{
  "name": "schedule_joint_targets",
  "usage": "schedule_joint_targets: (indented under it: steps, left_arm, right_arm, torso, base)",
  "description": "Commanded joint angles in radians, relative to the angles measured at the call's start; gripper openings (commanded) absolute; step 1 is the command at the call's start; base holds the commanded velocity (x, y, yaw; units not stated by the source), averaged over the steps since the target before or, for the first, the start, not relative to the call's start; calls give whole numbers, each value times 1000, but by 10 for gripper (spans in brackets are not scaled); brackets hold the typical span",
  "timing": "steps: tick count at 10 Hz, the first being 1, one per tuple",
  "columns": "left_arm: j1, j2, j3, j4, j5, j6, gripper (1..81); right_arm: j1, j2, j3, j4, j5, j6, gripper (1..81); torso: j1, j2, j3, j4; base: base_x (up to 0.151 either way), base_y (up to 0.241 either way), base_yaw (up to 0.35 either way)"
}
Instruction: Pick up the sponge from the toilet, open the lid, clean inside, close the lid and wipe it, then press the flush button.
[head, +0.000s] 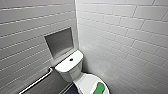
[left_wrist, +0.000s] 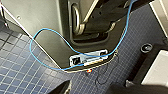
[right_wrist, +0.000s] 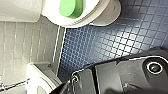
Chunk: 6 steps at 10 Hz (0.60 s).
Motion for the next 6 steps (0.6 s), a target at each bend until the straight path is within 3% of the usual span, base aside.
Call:
schedule_joint_targets:
  steps: [1, 5, 6]
  left_arm:
    - [32, 3, 6, -1, 82, 5, 811]
    - [69, 20, 6, 5, 82, 5, 811]
    - [69, 25, 4, 5, 82, 5, 811]
  right_arm:
    - [119, -47, -45, 9, -39, 113, 811]
    - [196, -36, -110, 9, -37, 189, 811]
    - [217, -35, -114, 9, -37, 200, 811]
  torso:
    - [63, -98, -89, 0]
    - [151, -237, -219, 0]
    - [175, -274, -161, 0]
  base:
    - [0, 0, 0]
    - [0, 0, 0]
    - [0, 0, 0]
